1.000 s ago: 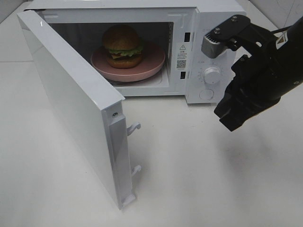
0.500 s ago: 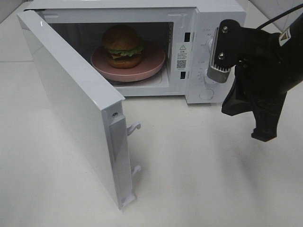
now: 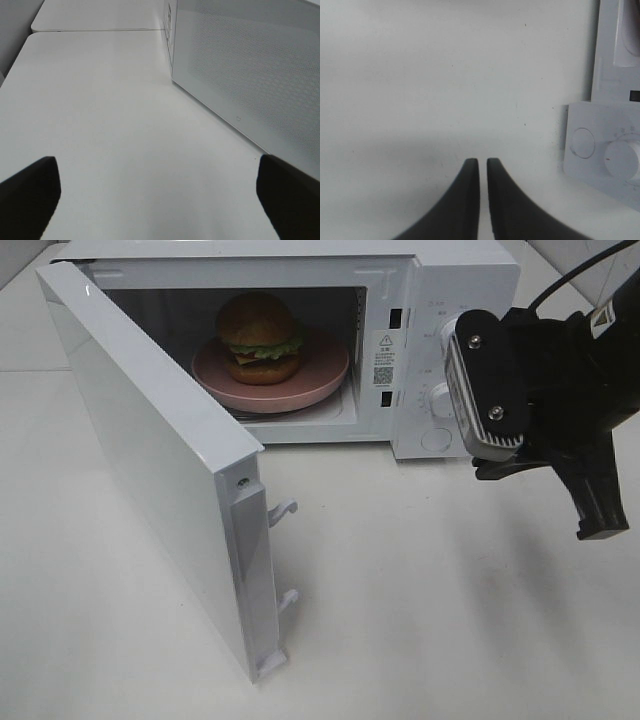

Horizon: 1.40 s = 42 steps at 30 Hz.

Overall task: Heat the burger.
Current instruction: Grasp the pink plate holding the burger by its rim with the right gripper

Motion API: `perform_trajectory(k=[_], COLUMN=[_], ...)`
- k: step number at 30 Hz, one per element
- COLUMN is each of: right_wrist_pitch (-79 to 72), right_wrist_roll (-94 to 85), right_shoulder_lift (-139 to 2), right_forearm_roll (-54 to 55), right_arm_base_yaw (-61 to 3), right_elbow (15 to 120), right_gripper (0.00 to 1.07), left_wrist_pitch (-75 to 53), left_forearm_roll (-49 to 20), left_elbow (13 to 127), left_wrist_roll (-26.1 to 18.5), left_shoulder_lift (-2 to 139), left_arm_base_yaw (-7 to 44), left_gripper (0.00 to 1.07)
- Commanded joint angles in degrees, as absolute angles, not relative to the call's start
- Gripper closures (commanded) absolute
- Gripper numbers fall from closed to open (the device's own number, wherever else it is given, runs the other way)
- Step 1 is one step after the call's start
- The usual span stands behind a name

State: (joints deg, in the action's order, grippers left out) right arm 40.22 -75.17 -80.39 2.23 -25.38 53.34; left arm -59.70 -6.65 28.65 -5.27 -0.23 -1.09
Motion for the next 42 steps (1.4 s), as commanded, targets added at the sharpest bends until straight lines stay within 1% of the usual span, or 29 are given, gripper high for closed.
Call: perform_trajectory(k=[1,2,4,5,7,9,11,12,15,17,18,19,20,21,22,23,24,25,26,28,35,36,38,42], right_wrist_pitch=[40.11,40.39,40.39,40.39,40.39,40.39,40.39,40.16,39.82,38.62,38.62,38.33,37.18,37.18,35.92,35.92,35.64,35.58,35.58,35.52,34.49,34.38,34.38,34.21], right_wrist_roll=[-75.97,-75.40,-74.94,-73.28,-72.59,-71.22,-70.59,-69.67,-69.10,-62.85,-62.85,-61.71,-60.10,-60.10,-58.90,-58.90,-57.98,-56.67,-56.67,-55.86,-55.86,-55.69,-55.46,-53.29], right_shoulder_lift=[-79.93,-79.93,-79.93,-79.93,-79.93,-79.93,-79.93,-79.93,-79.93,-79.93,-79.93,-79.98,-79.98,-79.98,-79.98,-79.98,-79.98,-79.98,-79.98,-80.10,-81.42,-82.10,-82.45,-85.08], right_forearm_roll=[-1.03,-3.72,-4.81,-7.39,-8.31,-11.12,-12.32,-12.49,-12.43,-12.49,-12.49,-12.95,-13.52,-13.52,-13.52,-13.52,-13.52,-13.52,-13.52,-13.52,-13.52,-14.27,-14.78,-16.79], right_arm_base_yaw=[-25.67,-25.67,-25.67,-25.67,-25.67,-27.39,-28.59,-29.34,-29.68,-29.68,-29.68,-29.68,-29.68,-29.68,-29.68,-29.68,-29.68,-29.68,-29.68,-29.68,-29.97,-31.17,-31.63,-34.09], right_elbow=[53.74,53.74,53.74,53.74,53.74,53.74,53.74,53.74,53.74,53.74,53.74,53.74,53.74,53.74,53.74,53.74,53.74,53.74,53.74,53.74,53.74,53.80,54.03,57.07], right_gripper=[0.97,0.95,0.94,0.92,0.91,0.88,0.86,0.83,0.81,0.63,0.63,0.58,0.46,0.46,0.36,0.36,0.31,0.21,0.21,0.13,0.12,0.13,0.13,0.13], left_wrist_pitch=[-59.47,-59.47,-59.47,-59.47,-59.47,-59.47,-59.47,-59.47,-59.47,-59.47,-59.47,-59.47,-59.47,-59.47,-59.47,-59.47,-59.47,-59.47,-59.47,-59.47,-59.47,-59.47,-59.47,-59.47], left_forearm_roll=[-6.82,-6.82,-6.82,-6.82,-6.82,-6.82,-6.82,-6.82,-6.82,-6.82,-6.82,-6.82,-6.82,-6.82,-6.82,-6.82,-6.82,-6.82,-6.82,-6.82,-6.82,-6.82,-6.82,-6.82], left_elbow=[28.48,28.48,28.48,28.48,28.48,28.48,28.48,28.48,28.48,28.48,28.48,28.48,28.48,28.48,28.48,28.48,28.48,28.48,28.48,28.48,28.48,28.48,28.48,28.48], left_wrist_roll=[-4.93,-4.93,-4.93,-4.93,-4.93,-4.93,-4.93,-4.93,-4.93,-4.93,-4.93,-4.93,-4.93,-4.93,-4.93,-4.93,-4.93,-4.93,-4.93,-4.93,-4.93,-4.93,-4.93,-4.93], left_shoulder_lift=[-1.43,-1.43,-1.43,-1.43,-1.43,-1.43,-1.43,-1.43,-1.43,-1.43,-1.43,-1.43,-1.43,-1.43,-1.43,-1.43,-1.43,-1.43,-1.43,-1.43,-1.43,-1.43,-1.43,-1.43], left_arm_base_yaw=[-1.15,-1.15,-1.15,-1.15,-1.15,-1.15,-1.15,-1.15,-1.15,-1.15,-1.15,-1.15,-1.15,-1.15,-1.15,-1.15,-1.15,-1.15,-1.15,-1.15,-1.15,-1.15,-1.15,-1.15], left_gripper=[0.06,0.06,0.06,0.06,0.06,0.06,0.06,0.06,0.06,0.06,0.06,0.06,0.06,0.06,0.06,0.06,0.06,0.06,0.06,0.06,0.06,0.06,0.06,0.06])
